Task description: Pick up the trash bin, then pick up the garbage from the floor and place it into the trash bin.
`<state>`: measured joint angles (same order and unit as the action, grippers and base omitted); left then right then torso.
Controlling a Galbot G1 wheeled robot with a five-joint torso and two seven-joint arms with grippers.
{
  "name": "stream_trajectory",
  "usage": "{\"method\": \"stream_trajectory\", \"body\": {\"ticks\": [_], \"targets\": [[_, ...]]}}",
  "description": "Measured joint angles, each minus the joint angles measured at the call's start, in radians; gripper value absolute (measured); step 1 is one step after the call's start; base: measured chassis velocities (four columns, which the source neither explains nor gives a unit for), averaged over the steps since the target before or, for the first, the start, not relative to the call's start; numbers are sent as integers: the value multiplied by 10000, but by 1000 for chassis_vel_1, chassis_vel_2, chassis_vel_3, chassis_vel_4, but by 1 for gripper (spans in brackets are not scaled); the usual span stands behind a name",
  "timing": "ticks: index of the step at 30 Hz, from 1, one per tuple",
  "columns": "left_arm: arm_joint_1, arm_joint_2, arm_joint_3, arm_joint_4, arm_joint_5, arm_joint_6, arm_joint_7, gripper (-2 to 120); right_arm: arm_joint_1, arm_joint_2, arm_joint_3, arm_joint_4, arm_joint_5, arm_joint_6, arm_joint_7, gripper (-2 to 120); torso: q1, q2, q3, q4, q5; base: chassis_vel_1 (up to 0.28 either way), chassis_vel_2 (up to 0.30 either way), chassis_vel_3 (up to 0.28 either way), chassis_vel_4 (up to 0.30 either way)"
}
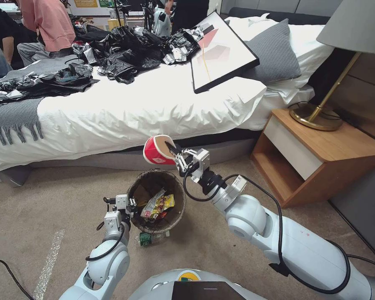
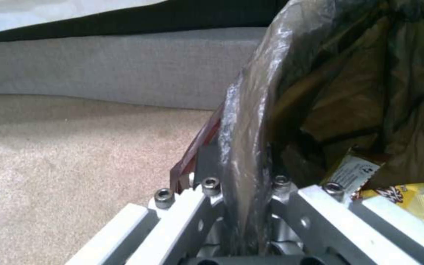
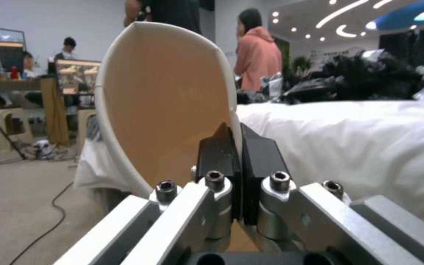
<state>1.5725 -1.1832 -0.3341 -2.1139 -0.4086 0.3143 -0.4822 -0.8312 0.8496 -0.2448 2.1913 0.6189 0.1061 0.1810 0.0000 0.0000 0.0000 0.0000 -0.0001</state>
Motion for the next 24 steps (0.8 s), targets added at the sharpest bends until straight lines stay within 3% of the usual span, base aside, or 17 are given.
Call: {"method": "stream_trajectory", "body": {"ticks": [12,24], "targets": [[-35,-50,-41,-25,3,2,-6,0,296,11,-1423,-495,-118,149,-236,0,0,0,0,0,0,0,0,0,0],[-122,-90,-55,-5,-14,-2,-15,0,198,-40,-1958,-1202,-500,156,-233,0,0,0,0,0,1,0,0,0,0]]}}
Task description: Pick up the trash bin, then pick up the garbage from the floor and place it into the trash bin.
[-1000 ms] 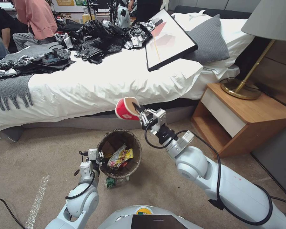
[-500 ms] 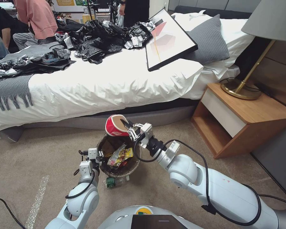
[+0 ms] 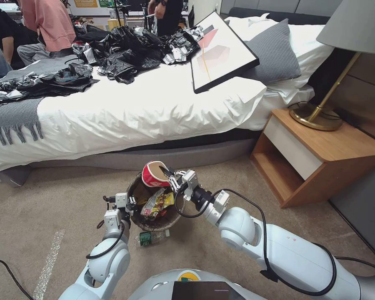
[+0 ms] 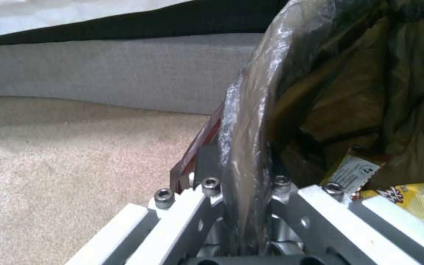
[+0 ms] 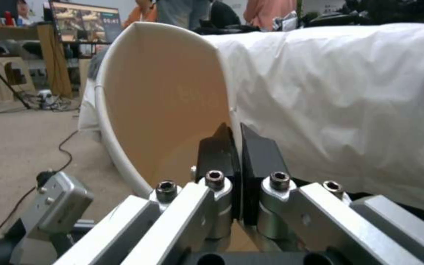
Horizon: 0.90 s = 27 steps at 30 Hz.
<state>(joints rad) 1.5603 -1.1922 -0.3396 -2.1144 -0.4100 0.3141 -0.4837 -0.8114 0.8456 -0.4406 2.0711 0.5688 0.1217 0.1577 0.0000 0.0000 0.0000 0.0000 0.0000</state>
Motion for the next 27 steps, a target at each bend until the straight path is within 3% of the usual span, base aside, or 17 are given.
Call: {"method": "stream_trajectory", "body": {"ticks": [5,8,12,14,16,19,25,26,27], "targets": [[-64,2,19,41,-32,-3,-6,0,-41,36,-160,-289,-128,3,23,-1,0,0,0,0,0,0,0,0,0],[-77,8,20,46,-42,-4,-7,0,-33,59,-218,-362,-157,3,47,7,0,0,0,0,0,0,0,0,0],[-92,14,23,49,-64,-5,-8,0,35,131,-303,-431,-197,-10,153,19,0,0,0,0,0,0,0,0,0],[-118,14,31,69,-84,-7,-13,0,126,173,-396,-444,-203,-39,222,32,0,0,0,1,0,0,0,0,0],[-124,13,37,72,-90,-8,-13,0,149,163,-430,-436,-203,-46,225,34,0,0,0,1,0,0,0,0,0],[-154,13,57,105,-104,-9,-20,0,140,141,-462,-402,-210,-47,267,50,0,0,0,1,0,0,0,0,0],[-156,13,62,106,-106,-9,-20,0,128,141,-460,-398,-212,-47,272,57,0,0,0,1,0,0,0,0,0],[-156,13,63,106,-107,-9,-19,0,126,141,-459,-396,-211,-47,273,62,0,0,0,1,0,0,0,0,0],[-166,13,81,113,-116,-9,-21,0,85,138,-444,-373,-219,-47,283,76,0,0,0,0,0,0,0,0,0]]}}
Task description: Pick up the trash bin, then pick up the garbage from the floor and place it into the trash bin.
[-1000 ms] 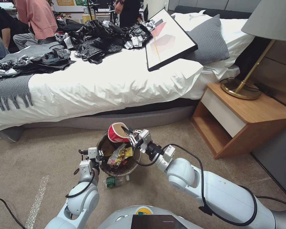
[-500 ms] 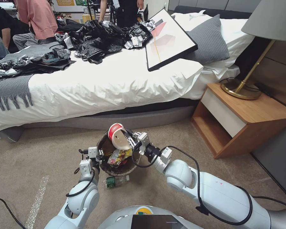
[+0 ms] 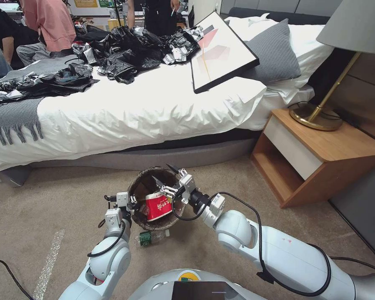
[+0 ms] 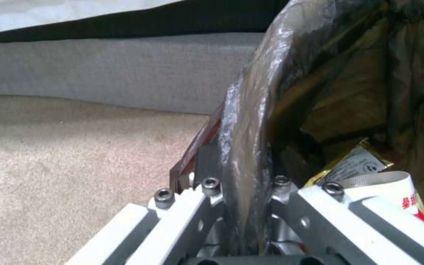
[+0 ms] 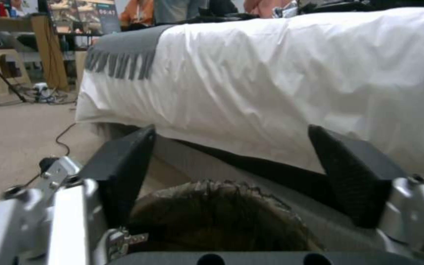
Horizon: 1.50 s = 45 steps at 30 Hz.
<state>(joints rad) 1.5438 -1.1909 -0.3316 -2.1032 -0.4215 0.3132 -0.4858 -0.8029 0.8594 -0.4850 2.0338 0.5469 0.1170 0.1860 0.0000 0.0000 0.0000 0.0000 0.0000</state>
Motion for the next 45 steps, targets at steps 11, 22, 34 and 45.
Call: {"method": "stream_trajectory", "body": {"ticks": [11,22,34,45], "targets": [[-3,5,31,10,-6,0,-8,0,-244,10,247,280,-40,8,60,100,0,0,0,0,1,0,0,0,0],[55,-29,-52,-11,22,-28,-7,0,-1034,-167,2471,1222,437,-229,871,100,0,0,0,2,2,0,0,0,0],[63,-22,-259,60,46,-130,-6,0,-3933,295,6339,970,-496,-1418,2260,100,0,0,0,1,1,0,0,0,0],[76,-29,-357,101,28,-192,-50,0,-5136,1074,6667,-67,-1652,-1121,2270,100,0,0,0,0,1,0,0,0,0]]}}
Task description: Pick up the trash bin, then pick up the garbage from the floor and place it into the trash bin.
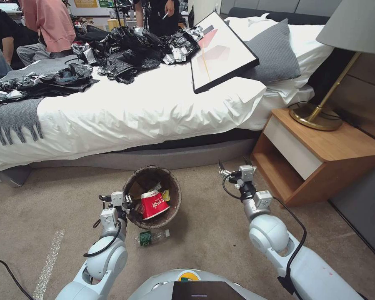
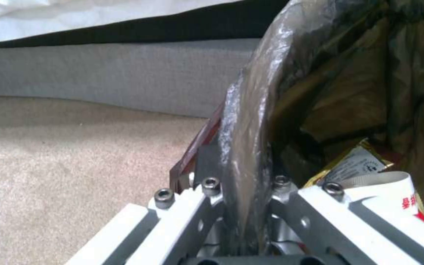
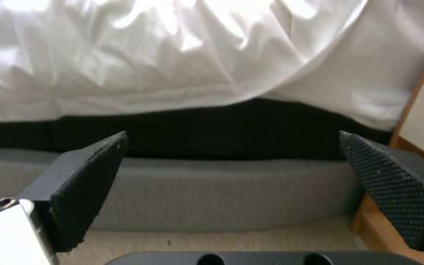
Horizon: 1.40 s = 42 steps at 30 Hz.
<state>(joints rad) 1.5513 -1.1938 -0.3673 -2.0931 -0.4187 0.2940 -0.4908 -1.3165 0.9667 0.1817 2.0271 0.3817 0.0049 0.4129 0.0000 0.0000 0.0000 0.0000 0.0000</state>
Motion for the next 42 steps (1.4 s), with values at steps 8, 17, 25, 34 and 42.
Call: {"method": "stream_trajectory", "body": {"ticks": [8,17,25,34,42], "targets": [[3,-41,1,-13,-186,-5,-150,0,-168,147,-76,-130,-241,72,46,100,0,0,0,1,-1,0,0,0,0],[38,-68,27,-81,-271,10,-194,0,-132,149,-164,-114,-263,73,66,100,0,0,0,0,-1,0,0,0,0],[118,-63,16,-175,-287,18,-202,0,-68,152,-269,-145,-274,70,100,100,0,0,0,-1,0,0,0,0,0],[171,-66,5,-226,-287,20,-203,0,-15,159,-311,-145,-274,53,136,100,0,0,0,1,-1,66,60,67,63],[204,-93,-12,-275,-280,24,-203,0,21,169,-325,-151,-270,34,173,100,0,0,0,1,0,81,79,72,74]]}}
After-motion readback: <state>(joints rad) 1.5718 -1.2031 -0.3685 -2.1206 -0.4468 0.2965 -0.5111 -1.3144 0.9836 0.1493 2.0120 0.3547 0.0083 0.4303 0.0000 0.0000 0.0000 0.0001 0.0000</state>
